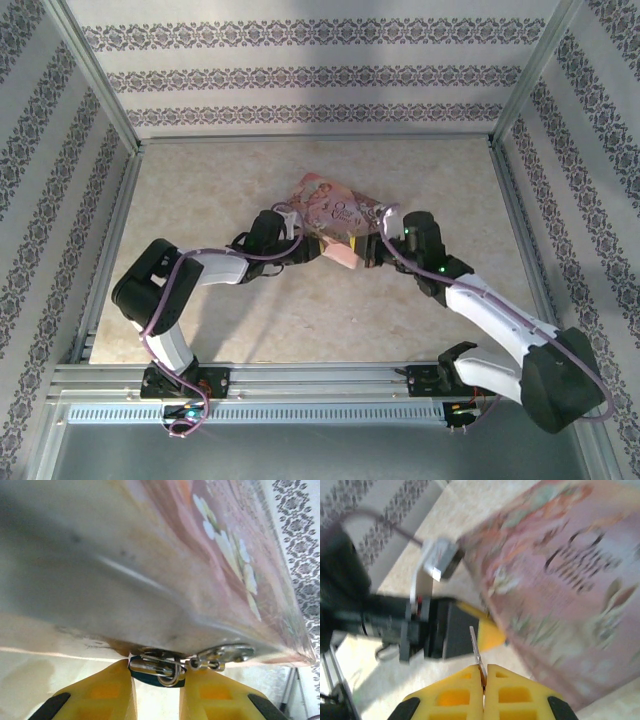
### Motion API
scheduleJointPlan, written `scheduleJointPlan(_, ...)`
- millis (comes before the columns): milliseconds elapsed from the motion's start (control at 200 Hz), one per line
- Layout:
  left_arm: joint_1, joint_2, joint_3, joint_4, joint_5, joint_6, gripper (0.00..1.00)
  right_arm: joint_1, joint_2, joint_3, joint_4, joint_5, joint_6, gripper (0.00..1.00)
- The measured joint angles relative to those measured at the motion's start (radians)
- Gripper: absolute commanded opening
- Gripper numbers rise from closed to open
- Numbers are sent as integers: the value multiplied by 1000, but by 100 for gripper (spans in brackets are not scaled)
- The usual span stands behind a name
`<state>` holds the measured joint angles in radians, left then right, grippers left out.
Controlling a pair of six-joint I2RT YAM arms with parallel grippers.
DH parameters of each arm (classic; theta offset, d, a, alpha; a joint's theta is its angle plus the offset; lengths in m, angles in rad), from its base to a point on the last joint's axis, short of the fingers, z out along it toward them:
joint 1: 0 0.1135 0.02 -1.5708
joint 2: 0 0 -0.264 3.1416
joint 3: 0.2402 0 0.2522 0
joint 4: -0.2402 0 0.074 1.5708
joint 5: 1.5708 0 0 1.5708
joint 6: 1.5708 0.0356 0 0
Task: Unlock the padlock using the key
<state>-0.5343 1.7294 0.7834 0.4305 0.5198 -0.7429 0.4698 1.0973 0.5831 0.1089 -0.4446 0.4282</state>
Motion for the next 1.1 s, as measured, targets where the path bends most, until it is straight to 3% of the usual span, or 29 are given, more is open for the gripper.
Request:
scheduleJointPlan(185,-6,-16,103,-156,12,-25,19,111,-41,-87,2,68,-70,0)
scheduleJointPlan(430,-18,-16,166,-264,27,-60,19,183,-36,-146,75,173,-148,0)
scheduleJointPlan(1099,-30,-20,190,-303,35,-119,19,222,185,-216,372,327,-196,0)
